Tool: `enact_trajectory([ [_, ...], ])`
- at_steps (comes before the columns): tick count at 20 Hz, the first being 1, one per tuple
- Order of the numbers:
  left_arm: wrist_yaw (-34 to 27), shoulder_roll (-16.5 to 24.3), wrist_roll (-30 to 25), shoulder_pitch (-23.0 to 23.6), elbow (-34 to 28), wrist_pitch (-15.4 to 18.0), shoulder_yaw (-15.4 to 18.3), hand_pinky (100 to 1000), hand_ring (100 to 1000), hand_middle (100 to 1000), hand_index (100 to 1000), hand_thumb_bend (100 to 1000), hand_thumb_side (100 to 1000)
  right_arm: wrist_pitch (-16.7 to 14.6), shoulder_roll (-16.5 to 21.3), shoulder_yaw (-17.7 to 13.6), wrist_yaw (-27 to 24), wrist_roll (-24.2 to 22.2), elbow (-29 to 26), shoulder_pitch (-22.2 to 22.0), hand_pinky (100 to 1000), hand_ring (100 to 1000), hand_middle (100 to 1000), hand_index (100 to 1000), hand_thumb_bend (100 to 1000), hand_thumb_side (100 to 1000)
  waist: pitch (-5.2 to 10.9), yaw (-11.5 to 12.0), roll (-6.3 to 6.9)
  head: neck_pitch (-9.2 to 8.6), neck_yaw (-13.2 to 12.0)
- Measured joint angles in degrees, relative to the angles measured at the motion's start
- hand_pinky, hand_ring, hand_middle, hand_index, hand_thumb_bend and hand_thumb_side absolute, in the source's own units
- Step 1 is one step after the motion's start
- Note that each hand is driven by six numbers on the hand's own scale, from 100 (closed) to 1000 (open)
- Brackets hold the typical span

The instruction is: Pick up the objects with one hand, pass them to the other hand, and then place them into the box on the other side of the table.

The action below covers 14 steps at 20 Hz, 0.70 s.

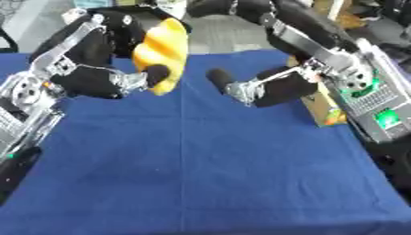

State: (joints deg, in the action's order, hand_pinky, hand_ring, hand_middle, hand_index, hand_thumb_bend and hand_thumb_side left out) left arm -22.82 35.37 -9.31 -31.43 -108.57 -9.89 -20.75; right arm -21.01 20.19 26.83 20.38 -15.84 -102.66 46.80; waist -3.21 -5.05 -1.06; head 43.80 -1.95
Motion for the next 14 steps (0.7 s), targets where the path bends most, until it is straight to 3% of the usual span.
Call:
enact_trajectory([
  [14, -0.4, 2.0, -5.4, -0.9, -0.1, -2.1, -2.8, 411, 400, 381, 492, 483, 109, -2.0, -0.7, 2.0, 0.3, -3.1, 3.3, 0.6, 831, 847, 845, 922, 239, 198, 0.0, -0.1, 0.0, 0.0, 0.8],
])
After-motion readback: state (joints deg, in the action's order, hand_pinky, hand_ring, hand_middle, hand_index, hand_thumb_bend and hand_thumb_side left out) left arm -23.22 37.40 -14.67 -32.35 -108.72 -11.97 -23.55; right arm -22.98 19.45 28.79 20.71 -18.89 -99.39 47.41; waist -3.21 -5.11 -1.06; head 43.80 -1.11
